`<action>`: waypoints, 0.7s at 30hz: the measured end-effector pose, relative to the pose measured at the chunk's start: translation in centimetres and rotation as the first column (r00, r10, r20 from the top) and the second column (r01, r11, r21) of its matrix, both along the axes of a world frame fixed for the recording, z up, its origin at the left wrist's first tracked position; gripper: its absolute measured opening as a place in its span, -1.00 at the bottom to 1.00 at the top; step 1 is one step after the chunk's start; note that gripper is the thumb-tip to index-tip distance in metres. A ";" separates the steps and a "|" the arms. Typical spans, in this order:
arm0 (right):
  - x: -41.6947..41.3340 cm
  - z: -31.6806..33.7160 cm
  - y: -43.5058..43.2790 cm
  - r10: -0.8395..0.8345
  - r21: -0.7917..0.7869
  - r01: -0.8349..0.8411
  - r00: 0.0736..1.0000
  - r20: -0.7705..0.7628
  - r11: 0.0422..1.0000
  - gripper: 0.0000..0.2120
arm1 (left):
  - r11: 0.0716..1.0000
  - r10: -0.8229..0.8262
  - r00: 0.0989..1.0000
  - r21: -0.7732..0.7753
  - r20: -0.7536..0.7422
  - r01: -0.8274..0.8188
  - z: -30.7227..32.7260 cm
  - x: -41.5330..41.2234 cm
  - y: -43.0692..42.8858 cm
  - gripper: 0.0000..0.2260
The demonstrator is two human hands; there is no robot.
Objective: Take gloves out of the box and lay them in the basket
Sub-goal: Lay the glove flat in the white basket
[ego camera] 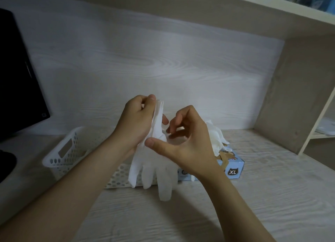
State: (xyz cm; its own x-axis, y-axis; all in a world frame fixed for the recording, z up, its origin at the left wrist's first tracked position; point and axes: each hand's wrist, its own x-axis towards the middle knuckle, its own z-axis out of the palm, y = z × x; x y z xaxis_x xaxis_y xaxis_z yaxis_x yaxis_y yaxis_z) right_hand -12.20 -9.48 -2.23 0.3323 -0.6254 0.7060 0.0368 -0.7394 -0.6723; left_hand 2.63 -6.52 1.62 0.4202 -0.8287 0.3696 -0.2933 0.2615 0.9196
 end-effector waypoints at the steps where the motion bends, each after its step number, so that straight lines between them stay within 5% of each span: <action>1: 0.1 -0.1 0.0 -0.069 -0.083 0.066 0.997 -0.031 0.994 -0.45 | 1.000 0.001 1.000 -0.020 0.021 0.000 0.1 0.1 0.0 -0.69; 4: 0.5 -0.5 -0.4 -0.199 -0.237 0.174 0.976 -0.085 0.956 -0.54 | 0.997 -0.053 0.999 -0.057 0.013 0.054 0.4 0.2 0.3 -0.71; 7: 0.5 -0.8 -0.7 -0.209 -0.209 0.185 0.973 -0.102 0.960 -0.69 | 0.995 -0.091 0.995 -0.045 -0.040 0.089 0.4 0.5 0.1 -0.70; 10: 0.3 -0.8 -0.9 -0.100 -0.107 0.088 0.988 -0.119 0.990 -0.92 | 0.999 0.002 1.000 -0.053 -0.014 -0.003 -0.1 1.0 -0.8 -0.70; 12: 0.3 -0.5 -1.0 0.013 0.033 -0.011 0.999 -0.051 0.999 -0.86 | 0.996 0.048 0.999 -0.075 0.001 -0.048 -0.3 1.2 -1.0 -0.71; 18: -0.3 0.4 -1.3 0.160 0.431 -0.238 0.964 0.211 0.870 -0.75 | 0.978 -0.195 0.979 0.068 -0.060 0.199 -0.2 1.4 -0.7 -0.41; 21: -0.6 0.5 -1.7 0.148 0.548 -0.237 0.968 0.202 0.802 -0.72 | 0.971 -0.224 0.968 0.061 -0.110 0.232 -0.5 1.4 -0.9 -0.51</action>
